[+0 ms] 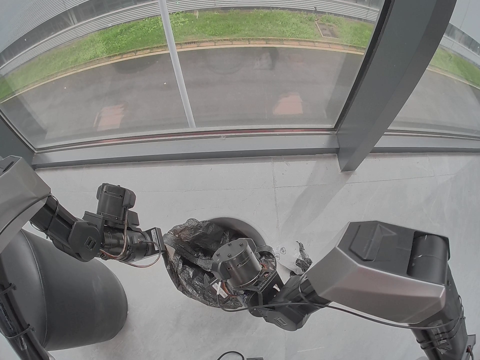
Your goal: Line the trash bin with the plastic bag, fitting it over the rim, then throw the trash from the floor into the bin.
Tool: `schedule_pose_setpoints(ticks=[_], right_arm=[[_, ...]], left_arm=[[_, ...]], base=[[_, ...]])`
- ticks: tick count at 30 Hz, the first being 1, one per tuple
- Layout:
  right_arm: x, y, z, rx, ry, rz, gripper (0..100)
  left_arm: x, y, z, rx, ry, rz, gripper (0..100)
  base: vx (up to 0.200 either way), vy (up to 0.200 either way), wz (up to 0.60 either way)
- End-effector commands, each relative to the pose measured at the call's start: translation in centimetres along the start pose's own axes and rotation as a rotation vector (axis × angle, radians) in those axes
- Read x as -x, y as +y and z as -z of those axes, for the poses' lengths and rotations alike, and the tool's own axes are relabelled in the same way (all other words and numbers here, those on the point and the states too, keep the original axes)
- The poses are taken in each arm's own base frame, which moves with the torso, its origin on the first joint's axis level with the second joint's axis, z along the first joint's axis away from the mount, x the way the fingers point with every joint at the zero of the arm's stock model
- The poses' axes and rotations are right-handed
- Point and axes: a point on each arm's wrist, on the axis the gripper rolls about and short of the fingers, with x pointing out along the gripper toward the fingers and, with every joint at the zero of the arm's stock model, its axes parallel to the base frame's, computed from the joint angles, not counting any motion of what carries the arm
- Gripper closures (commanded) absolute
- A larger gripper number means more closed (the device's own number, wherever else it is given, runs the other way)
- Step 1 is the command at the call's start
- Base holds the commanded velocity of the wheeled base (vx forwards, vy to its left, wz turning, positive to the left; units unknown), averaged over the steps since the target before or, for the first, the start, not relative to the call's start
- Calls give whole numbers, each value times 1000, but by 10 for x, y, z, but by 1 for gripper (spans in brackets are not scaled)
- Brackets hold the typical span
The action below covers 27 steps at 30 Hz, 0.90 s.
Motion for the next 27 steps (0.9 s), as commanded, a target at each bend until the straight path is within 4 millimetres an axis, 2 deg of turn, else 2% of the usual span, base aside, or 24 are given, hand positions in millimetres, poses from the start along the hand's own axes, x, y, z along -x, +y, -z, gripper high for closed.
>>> schedule_pose_setpoints(ticks=[1,13,18,27], right_arm=[[-19,14,17,40,31,10,0],[-29,18,20,111,36,71,0],[-41,23,23,110,32,125,0],[-49,18,13,83,4,171,0]], left_arm=[[1,0,0,2,-3,0,100],[0,1,0,2,0,-1,100],[-1,1,1,3,4,-2,100],[-1,1,0,3,2,-2,100]], base=[[0,0,0],[0,0,0],[0,0,0],[0,0,0]])
